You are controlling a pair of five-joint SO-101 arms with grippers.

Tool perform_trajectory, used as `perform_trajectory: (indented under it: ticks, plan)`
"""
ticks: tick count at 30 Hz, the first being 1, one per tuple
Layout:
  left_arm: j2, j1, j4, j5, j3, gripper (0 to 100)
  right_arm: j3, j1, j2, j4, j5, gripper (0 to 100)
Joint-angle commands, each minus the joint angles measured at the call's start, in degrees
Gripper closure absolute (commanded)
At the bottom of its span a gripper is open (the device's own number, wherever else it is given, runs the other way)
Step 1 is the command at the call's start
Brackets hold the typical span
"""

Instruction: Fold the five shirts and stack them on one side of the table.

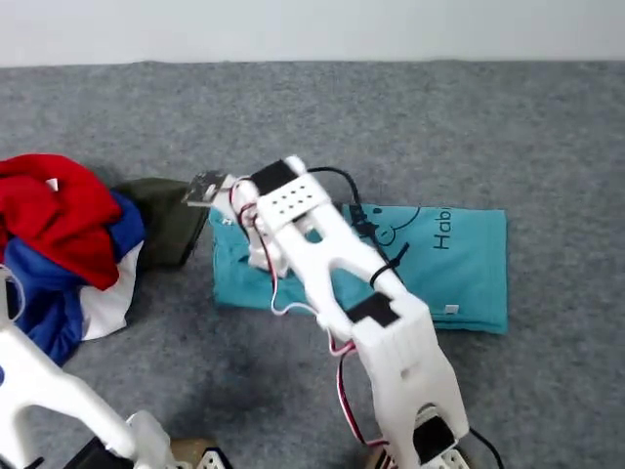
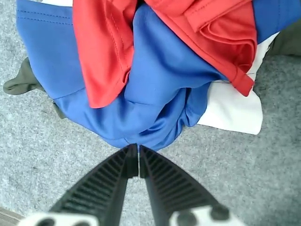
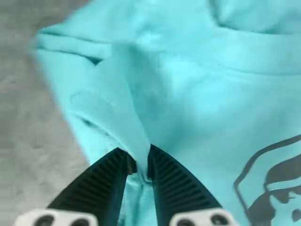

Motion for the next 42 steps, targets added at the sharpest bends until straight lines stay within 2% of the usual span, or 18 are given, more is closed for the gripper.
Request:
perform_trajectory:
  ticks: [1, 3, 6, 8, 12, 16, 21, 27, 35, 42]
  plan:
    - [-1.93, 0.18, -0.88, 0.35, -0.31, 99, -9.76, 3.03, 4.62, 0.4, 0.53, 98.2]
    - [-1.93, 0.18, -0.88, 0.35, -0.31, 99, -14.24, 4.62, 8.31, 0.57, 0.26, 95.3]
    - [-1.93, 0.18, -0.88, 0.35, -0.31, 99, -21.45, 6.2, 12.18, 3.3, -0.44, 83.3]
    - [-1.93, 0.18, -0.88, 0.35, -0.31, 99, -26.73, 6.55, 13.67, 6.11, -4.04, 76.6]
    - [-1.49, 0.18, -0.88, 0.35, -0.31, 99, -37.01, 6.64, 15.25, 12.53, -6.24, 75.3]
    - [-1.85, 0.26, -1.32, 0.35, 1.36, 99, -39.03, 6.29, 13.05, 13.14, -7.82, 81.0]
    - [-1.93, 1.76, -0.88, 0.35, 3.74, 99, -32.18, 3.3, 7.87, 13.23, -7.74, 99.5]
    - [-1.93, 1.67, -0.97, 0.35, 3.38, 99, -18.73, 1.8, 4.35, 12.09, -7.74, 98.8]
    - [-1.93, 1.67, -1.05, 0.35, 3.38, 99, -18.37, 6.99, 11.65, -1.19, -3.87, 98.9]
    - [-1.93, 1.67, -1.05, 0.35, 3.56, 99, -24.09, 5.58, 8.66, 10.77, -4.4, 98.9]
